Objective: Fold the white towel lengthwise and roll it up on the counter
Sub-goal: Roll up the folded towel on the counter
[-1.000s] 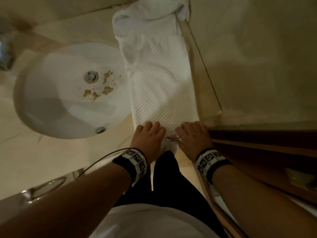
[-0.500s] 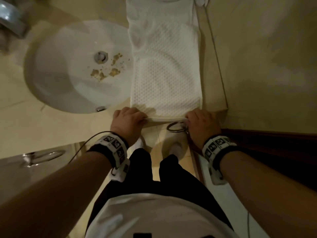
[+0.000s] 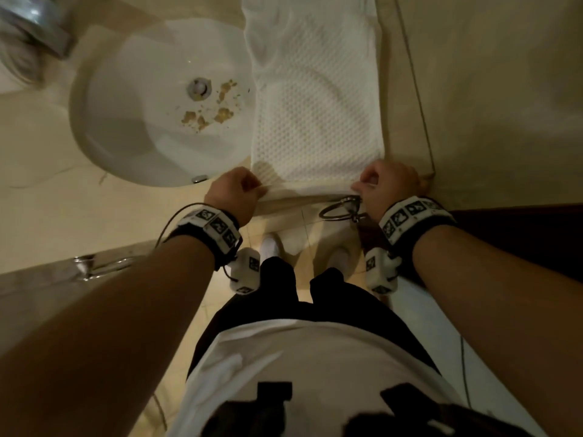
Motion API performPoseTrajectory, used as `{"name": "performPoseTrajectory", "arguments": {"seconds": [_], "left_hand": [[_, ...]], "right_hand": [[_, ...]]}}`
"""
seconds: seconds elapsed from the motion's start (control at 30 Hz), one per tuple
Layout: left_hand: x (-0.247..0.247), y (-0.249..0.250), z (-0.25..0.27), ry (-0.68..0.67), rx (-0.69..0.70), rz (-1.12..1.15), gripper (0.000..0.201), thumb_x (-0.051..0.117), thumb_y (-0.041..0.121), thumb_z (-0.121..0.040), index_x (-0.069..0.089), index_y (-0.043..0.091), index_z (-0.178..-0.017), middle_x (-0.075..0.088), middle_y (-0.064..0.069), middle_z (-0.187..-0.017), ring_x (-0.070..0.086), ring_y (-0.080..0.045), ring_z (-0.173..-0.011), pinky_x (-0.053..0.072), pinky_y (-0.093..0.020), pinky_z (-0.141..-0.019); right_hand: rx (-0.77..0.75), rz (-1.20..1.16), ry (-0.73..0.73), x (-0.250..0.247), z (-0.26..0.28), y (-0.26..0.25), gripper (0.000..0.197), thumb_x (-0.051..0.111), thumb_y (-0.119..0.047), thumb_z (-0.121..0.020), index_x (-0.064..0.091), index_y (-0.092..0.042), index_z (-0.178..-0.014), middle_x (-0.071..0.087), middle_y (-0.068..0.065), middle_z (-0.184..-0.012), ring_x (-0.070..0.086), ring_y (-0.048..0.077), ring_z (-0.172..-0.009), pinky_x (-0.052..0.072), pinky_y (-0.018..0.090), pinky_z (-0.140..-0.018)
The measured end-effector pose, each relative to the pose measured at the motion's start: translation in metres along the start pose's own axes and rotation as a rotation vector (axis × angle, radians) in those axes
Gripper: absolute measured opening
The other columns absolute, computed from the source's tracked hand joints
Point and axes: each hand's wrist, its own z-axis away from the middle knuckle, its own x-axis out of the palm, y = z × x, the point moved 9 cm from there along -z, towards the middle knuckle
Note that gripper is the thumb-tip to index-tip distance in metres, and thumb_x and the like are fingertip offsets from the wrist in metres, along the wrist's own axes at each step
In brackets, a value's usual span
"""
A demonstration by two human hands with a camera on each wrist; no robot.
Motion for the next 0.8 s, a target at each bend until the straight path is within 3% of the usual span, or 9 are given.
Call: {"name": "performPoseTrajectory", "arguments": {"seconds": [0.07, 0.17, 0.27, 0.33, 0.4, 0.43, 0.53, 0.63, 0.8], "left_hand": [[-0.004, 0.008, -0.007, -0.032, -0.005, -0.083, 0.021, 0.074, 0.045, -0.087, 0.064, 0.027, -0.091, 0.065, 0.007, -0.091, 0.063, -0.02, -0.09, 0.054, -0.037, -0.086], [-0.014, 0.03, -0.015, -0.031, 0.094, -0.312, 0.024, 0.074, 0.047, -0.086, 0.058, 0.029, -0.09, 0.06, 0.004, -0.096, 0.06, -0.024, -0.091, 0.051, -0.043, -0.09], [-0.001, 0.06, -0.007, -0.046, 0.397, -0.591, 0.014, 0.063, 0.029, -0.095, 0.049, 0.027, -0.095, 0.053, -0.002, -0.106, 0.053, -0.028, -0.099, 0.042, -0.043, -0.091], [0.016, 0.07, 0.008, -0.061, 0.599, -0.717, 0.026, 0.059, 0.011, -0.088, 0.051, 0.026, -0.107, 0.052, -0.003, -0.112, 0.052, -0.029, -0.101, 0.04, -0.041, -0.089], [0.031, 0.069, 0.021, -0.071, 0.717, -0.788, 0.047, 0.062, 0.004, -0.079, 0.054, 0.023, -0.122, 0.055, -0.004, -0.115, 0.054, -0.03, -0.1, 0.041, -0.041, -0.086], [0.036, 0.068, 0.024, -0.062, 0.75, -0.8, 0.05, 0.064, 0.003, -0.076, 0.056, 0.02, -0.122, 0.057, -0.005, -0.114, 0.055, -0.031, -0.098, 0.042, -0.041, -0.084], [0.039, 0.067, 0.03, 0.065, 0.762, -0.756, 0.037, 0.067, 0.004, -0.068, 0.066, 0.013, -0.104, 0.062, -0.007, -0.101, 0.056, -0.032, -0.088, 0.04, -0.04, -0.077], [0.037, 0.078, 0.039, 0.185, 0.735, -0.626, 0.024, 0.063, 0.008, -0.072, 0.069, 0.009, -0.095, 0.061, -0.009, -0.104, 0.055, -0.033, -0.092, 0.042, -0.042, -0.079], [0.058, 0.096, 0.053, 0.11, 0.758, -0.501, 0.024, 0.059, 0.017, -0.08, 0.069, 0.012, -0.101, 0.064, -0.008, -0.105, 0.059, -0.033, -0.094, 0.047, -0.04, -0.078]], "right_hand": [[-0.06, 0.079, 0.037, -0.005, 0.001, -0.009, 0.017, 0.069, -0.044, -0.084, 0.058, -0.032, -0.089, 0.055, -0.005, -0.109, 0.046, 0.027, -0.112, 0.03, 0.045, -0.098], [-0.346, 0.16, 0.076, -0.003, 0.01, -0.039, 0.023, 0.071, -0.014, -0.078, 0.061, -0.028, -0.093, 0.054, 0.001, -0.104, 0.05, 0.029, -0.1, 0.038, 0.04, -0.083], [-0.597, 0.205, 0.109, 0.011, 0.026, -0.06, 0.028, 0.071, 0.003, -0.064, 0.068, -0.013, -0.087, 0.058, 0.008, -0.087, 0.056, 0.032, -0.077, 0.043, 0.034, -0.061], [-0.619, 0.231, 0.132, 0.014, 0.032, -0.064, 0.016, 0.069, 0.001, -0.068, 0.067, -0.009, -0.081, 0.059, 0.01, -0.081, 0.057, 0.032, -0.071, 0.045, 0.034, -0.057], [-0.633, 0.235, 0.168, 0.013, 0.038, -0.066, 0.002, 0.064, -0.007, -0.077, 0.065, -0.008, -0.078, 0.06, 0.01, -0.082, 0.058, 0.032, -0.072, 0.045, 0.035, -0.057], [-0.64, 0.245, 0.176, 0.015, 0.04, -0.065, 0.005, 0.062, -0.012, -0.08, 0.065, -0.008, -0.079, 0.061, 0.01, -0.085, 0.057, 0.032, -0.073, 0.045, 0.035, -0.057], [-0.642, 0.266, 0.207, 0.023, 0.046, -0.059, 0.018, 0.055, -0.023, -0.088, 0.067, -0.01, -0.087, 0.062, 0.009, -0.094, 0.056, 0.031, -0.078, 0.045, 0.038, -0.061], [-0.635, 0.241, 0.284, 0.023, 0.045, -0.055, 0.019, 0.055, -0.025, -0.094, 0.067, -0.012, -0.089, 0.062, 0.007, -0.093, 0.056, 0.03, -0.081, 0.045, 0.039, -0.066], [-0.617, 0.32, 0.317, 0.023, 0.036, -0.061, 0.014, 0.068, -0.01, -0.08, 0.06, -0.014, -0.07, 0.058, 0.005, -0.077, 0.053, 0.029, -0.069, 0.038, 0.034, -0.056]]}}
